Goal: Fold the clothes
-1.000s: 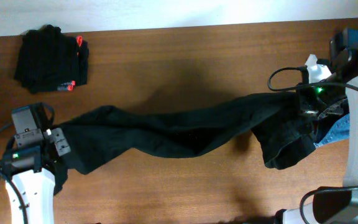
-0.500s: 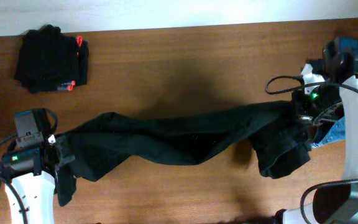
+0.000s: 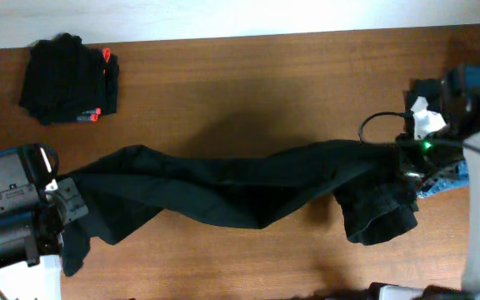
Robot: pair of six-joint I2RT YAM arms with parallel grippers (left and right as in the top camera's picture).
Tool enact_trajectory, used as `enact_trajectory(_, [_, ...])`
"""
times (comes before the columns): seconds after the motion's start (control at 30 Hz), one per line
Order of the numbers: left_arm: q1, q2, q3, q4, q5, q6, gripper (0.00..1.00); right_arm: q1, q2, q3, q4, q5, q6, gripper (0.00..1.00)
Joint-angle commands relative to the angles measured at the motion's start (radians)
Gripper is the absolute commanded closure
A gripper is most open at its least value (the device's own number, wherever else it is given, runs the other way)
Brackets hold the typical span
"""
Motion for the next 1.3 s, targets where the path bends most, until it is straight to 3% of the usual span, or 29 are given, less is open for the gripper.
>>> enact_trajectory(0.0, [0.006,0.010,0.013,0.005,0.014,-0.019,1.00,-0.010,-0.009,0.007,-0.005,-0.013,0.021,0.96])
enact_trajectory(0.5, [0.006,0.224,0.012,0.044,-0.063,-0.062,1.00,-0.009,0.174,-0.087,0.062,0.019,0.027,0.96])
enact_trajectory(0.93, [0.006,0.413,0.012,0.298,-0.091,-0.045,1.00,-0.009,0.307,-0.087,0.536,0.098,-0.013,0.96])
enact_trajectory(1.27, [0.006,0.618,0.012,0.403,-0.090,-0.045,1.00,-0.008,0.330,-0.088,0.713,0.098,-0.046,0.96])
